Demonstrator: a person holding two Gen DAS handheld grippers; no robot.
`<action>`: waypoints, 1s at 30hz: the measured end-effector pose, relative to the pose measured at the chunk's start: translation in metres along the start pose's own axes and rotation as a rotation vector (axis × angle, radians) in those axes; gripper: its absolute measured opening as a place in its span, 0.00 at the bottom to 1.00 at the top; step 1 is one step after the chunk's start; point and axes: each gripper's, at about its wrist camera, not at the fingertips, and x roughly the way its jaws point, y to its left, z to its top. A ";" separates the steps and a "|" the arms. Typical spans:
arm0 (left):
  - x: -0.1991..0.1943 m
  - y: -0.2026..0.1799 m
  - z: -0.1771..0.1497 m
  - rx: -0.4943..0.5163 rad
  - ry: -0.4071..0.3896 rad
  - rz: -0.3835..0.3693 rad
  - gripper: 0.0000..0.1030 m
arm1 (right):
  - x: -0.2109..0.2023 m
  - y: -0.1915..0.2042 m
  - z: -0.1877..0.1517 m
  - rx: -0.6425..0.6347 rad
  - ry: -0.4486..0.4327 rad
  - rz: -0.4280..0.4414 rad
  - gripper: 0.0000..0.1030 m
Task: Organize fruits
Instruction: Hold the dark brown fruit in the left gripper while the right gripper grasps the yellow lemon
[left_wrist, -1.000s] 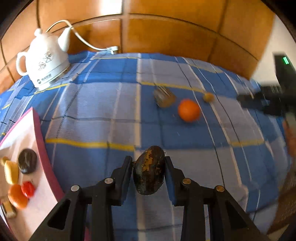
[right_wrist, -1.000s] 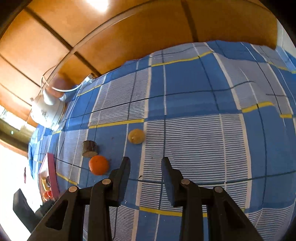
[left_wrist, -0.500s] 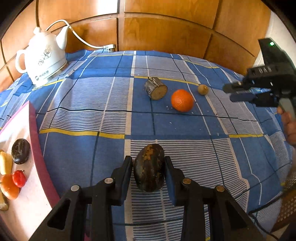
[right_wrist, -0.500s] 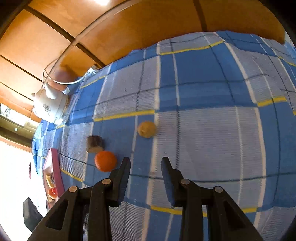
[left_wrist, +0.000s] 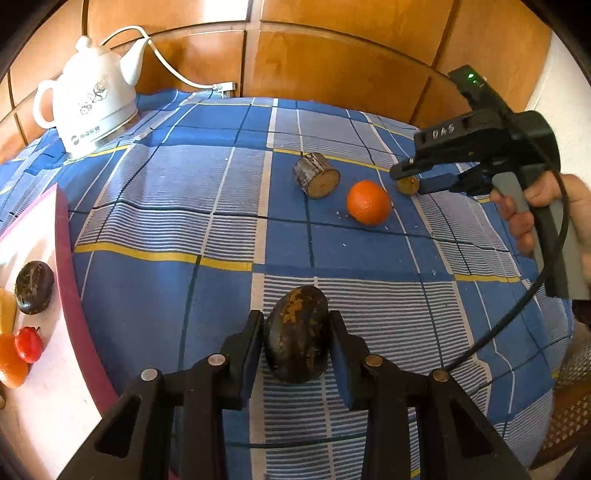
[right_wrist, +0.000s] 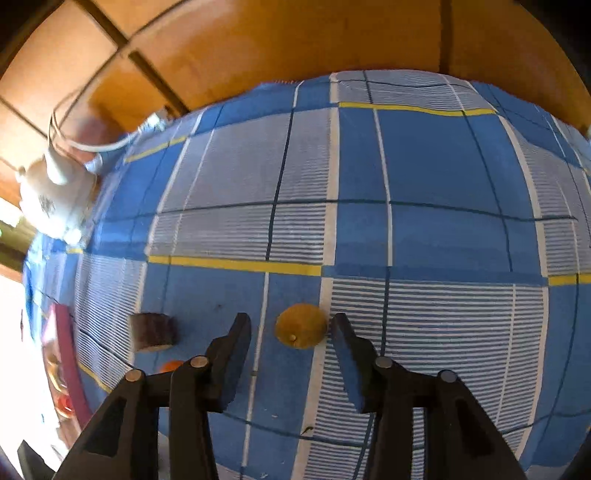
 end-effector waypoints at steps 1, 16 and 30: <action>0.001 0.000 0.000 -0.002 0.001 -0.001 0.35 | 0.001 0.001 -0.001 -0.012 0.000 -0.011 0.28; -0.006 0.001 -0.002 -0.005 -0.004 0.019 0.35 | -0.022 0.010 -0.069 -0.221 0.069 0.040 0.28; -0.059 -0.006 -0.005 0.006 -0.094 0.046 0.34 | -0.021 0.002 -0.072 -0.209 0.036 0.062 0.28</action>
